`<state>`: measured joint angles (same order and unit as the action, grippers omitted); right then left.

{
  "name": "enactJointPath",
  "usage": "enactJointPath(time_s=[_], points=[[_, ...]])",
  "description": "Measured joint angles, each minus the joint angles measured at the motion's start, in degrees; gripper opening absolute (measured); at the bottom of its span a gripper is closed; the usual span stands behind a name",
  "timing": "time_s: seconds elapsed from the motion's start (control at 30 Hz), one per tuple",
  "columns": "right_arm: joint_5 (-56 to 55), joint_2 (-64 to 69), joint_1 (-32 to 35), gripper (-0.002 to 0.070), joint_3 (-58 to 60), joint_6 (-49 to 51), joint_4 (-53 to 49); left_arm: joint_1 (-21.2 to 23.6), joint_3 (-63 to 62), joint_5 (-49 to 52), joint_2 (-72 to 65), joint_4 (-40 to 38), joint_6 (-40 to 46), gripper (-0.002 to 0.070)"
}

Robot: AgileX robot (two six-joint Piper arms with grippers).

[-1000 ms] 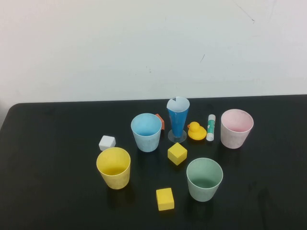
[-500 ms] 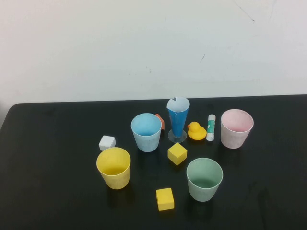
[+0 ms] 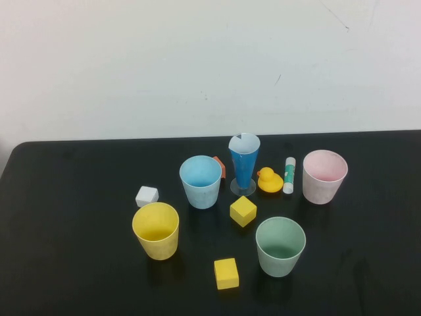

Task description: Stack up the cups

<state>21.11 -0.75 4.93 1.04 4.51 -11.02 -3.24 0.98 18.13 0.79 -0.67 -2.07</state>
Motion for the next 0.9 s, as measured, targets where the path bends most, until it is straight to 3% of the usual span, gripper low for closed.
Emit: enactJointPath(time_s=[0.23,0.53,0.63,0.8,0.9], points=[[-1.33,0.00,0.00,-0.0003,0.12,0.00,0.00,0.00,0.20,-6.79,0.00,-0.11,0.00,-0.0002],[-24.57,0.00,0.00,-0.0003,0.61,0.00,0.00,0.00,0.20,-46.28,0.00,-0.22,0.00,-0.0002],[-34.52,0.00,0.00,-0.0003,0.61,-2.22,-0.10,0.00,0.20,-55.14,0.00,-0.22,0.00,-0.0002],[-46.03,0.00,0.00,-0.0003,0.61,-3.18,0.00,0.00,0.20,-61.89,0.00,-0.22,0.00,-0.0002],[-47.15,0.00,0.00,-0.0003,0.61,-4.88,1.20,0.00,0.20,-62.55,0.00,-0.22,0.00,-0.0002]])
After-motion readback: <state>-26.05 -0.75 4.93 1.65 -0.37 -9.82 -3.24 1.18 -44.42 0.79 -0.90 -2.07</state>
